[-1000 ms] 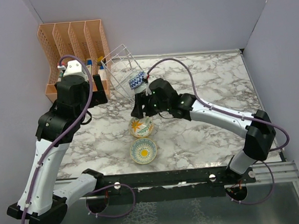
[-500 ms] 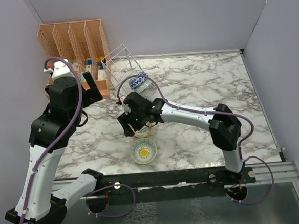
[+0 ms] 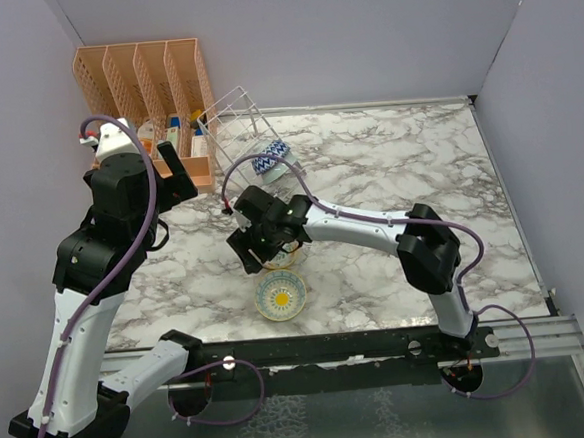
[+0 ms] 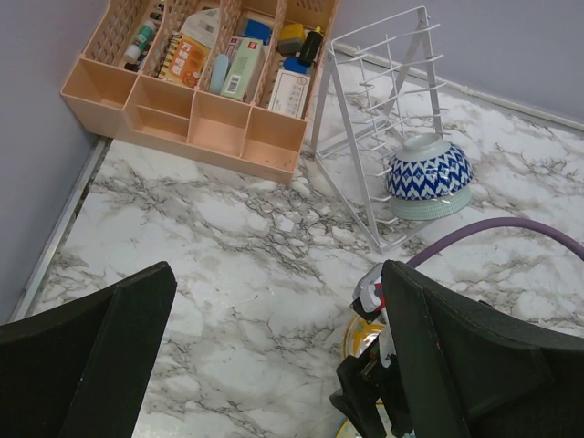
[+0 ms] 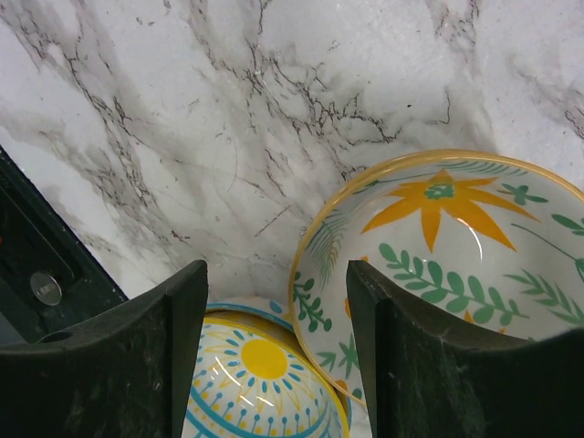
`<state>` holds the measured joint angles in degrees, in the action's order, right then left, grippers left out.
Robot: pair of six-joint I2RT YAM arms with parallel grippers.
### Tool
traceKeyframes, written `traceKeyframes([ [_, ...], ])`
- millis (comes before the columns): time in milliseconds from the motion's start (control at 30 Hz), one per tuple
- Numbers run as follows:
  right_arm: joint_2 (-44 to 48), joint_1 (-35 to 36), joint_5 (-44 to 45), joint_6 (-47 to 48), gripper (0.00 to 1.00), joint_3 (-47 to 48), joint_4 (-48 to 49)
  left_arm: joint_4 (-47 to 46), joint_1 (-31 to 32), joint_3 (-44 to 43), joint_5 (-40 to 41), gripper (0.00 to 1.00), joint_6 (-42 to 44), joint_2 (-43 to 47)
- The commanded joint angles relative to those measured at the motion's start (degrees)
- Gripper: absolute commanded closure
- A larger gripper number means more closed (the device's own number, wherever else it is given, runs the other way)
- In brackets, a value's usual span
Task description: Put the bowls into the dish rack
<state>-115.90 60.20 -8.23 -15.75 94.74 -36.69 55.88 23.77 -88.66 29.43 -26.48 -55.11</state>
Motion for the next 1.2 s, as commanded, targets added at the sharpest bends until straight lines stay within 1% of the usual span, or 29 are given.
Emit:
traceKeyframes([
  [0, -3.06, 0.59, 0.30, 0.96, 0.39, 3.04, -2.24, 0.47, 0.35, -0.02, 1.59, 0.01, -0.42, 0.91],
  [267, -3.86, 0.53, 2.40, 0.66, 0.44, 3.70, -1.90, 0.53, 0.39, -0.28, 1.90, 0.01, -0.07, 1.04],
  [467, -4.55, 0.55, 1.83, 0.61, 0.53, 4.18, -2.60, 0.38, 0.37, -0.19, 1.61, 0.01, 0.11, 0.92],
  [633, -4.51, 0.61, 2.09, 0.63, 0.53, 3.53, -2.84, 0.28, 0.39, 0.08, 1.43, 0.01, 0.04, 1.07],
  [767, -4.14, 0.56, 2.16, 0.56, 0.62, 3.61, -3.12, 0.25, 0.38, 0.29, 1.42, 0.01, 0.24, 1.11],
  [933, -3.12, 0.60, 2.41, 0.08, 0.80, 3.70, -3.13, 0.01, 0.42, 0.83, 1.42, 0.01, 0.03, 1.62],
  [1067, -1.66, 0.60, 4.19, -0.43, 0.87, 3.70, -3.40, -0.12, 0.33, 1.42, 1.77, 0.01, -0.29, 2.15],
  [1167, -0.12, 0.51, 4.58, -0.31, 0.90, 3.83, -3.31, -0.23, 0.31, 1.88, 1.86, 0.01, -0.41, 2.45],
])
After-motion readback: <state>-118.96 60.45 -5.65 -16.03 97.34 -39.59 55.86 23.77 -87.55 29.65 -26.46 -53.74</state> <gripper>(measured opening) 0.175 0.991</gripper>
